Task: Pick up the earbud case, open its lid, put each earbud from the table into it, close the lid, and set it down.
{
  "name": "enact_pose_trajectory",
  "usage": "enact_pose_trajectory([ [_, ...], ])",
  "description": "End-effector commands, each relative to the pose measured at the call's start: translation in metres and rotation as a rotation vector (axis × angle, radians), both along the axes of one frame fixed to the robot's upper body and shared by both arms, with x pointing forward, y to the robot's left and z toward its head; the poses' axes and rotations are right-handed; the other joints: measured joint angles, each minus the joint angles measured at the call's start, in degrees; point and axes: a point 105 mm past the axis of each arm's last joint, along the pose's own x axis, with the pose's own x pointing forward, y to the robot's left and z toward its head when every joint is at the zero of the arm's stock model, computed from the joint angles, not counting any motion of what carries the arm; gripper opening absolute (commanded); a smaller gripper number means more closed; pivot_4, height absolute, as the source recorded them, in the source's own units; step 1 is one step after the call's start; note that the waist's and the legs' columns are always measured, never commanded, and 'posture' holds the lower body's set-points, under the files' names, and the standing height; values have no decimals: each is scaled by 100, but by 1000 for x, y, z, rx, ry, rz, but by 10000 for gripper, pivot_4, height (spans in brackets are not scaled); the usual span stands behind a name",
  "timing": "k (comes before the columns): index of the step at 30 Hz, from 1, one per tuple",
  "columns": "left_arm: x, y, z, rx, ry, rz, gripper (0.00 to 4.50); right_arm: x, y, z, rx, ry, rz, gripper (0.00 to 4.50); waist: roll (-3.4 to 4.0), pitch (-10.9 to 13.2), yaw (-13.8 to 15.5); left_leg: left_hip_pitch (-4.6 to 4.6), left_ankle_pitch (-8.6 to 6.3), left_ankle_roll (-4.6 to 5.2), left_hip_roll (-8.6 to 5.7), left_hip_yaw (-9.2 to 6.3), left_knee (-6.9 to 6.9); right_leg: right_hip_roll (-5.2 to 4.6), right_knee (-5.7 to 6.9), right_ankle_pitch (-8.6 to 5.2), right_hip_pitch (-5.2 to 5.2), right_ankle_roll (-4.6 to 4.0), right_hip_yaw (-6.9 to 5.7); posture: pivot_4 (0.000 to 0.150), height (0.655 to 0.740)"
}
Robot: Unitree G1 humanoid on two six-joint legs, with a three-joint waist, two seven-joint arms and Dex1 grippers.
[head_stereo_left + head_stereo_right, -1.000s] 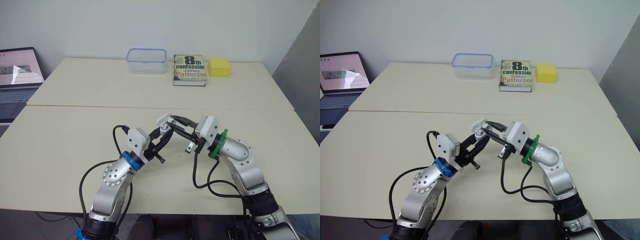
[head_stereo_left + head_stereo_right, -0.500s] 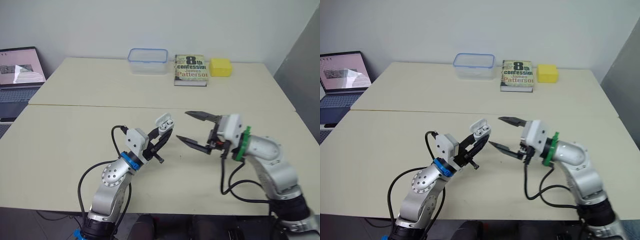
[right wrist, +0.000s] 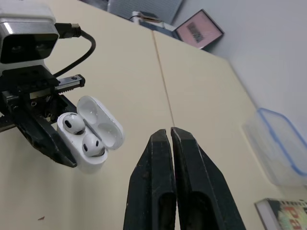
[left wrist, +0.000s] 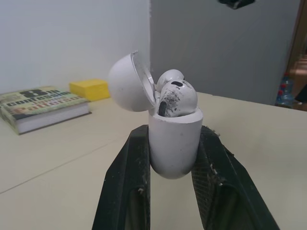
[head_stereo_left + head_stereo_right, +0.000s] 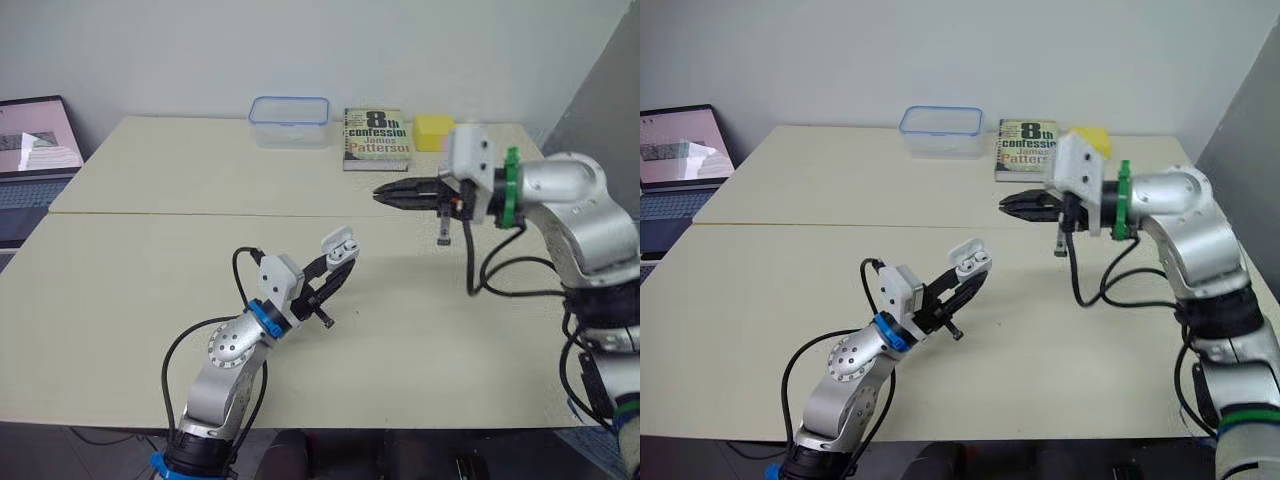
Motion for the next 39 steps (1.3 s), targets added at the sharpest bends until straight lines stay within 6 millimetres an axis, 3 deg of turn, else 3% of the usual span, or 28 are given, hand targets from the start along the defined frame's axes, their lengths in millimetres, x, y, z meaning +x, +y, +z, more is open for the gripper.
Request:
enact_pose_trajectory([
  [1, -8, -7, 10, -17, -26, -63, 7680, 2, 13, 7, -28, -12, 53, 0, 0, 0, 1, -5, 0, 0, 1, -3, 1, 0, 0, 1, -4, -1, 2, 1500, 7400],
  [8, -19, -13, 2, 18, 52, -231, 7680, 8, 17, 8, -62, 12, 68, 0, 2, 1, 30, -26, 0, -1, 0, -6, 4, 0, 3, 10, -25, -12, 1, 1500, 7400],
  [19, -27, -19, 11, 97, 108, -521, 7680, -13, -16, -24, -257, 277, 94, 0, 7, 4, 19, -27, 0, 0, 1, -2, 3, 2, 4, 12, -31, -15, -3, 1500, 7400],
  [39, -36, -24, 10, 116, 108, -573, 7680, -47, -20, -41, -323, 456, 177, 0, 12, 8, 0, -27, 0, 0, 8, -4, 5, 11, 6, 14, -34, -15, 0, 1500, 7400],
])
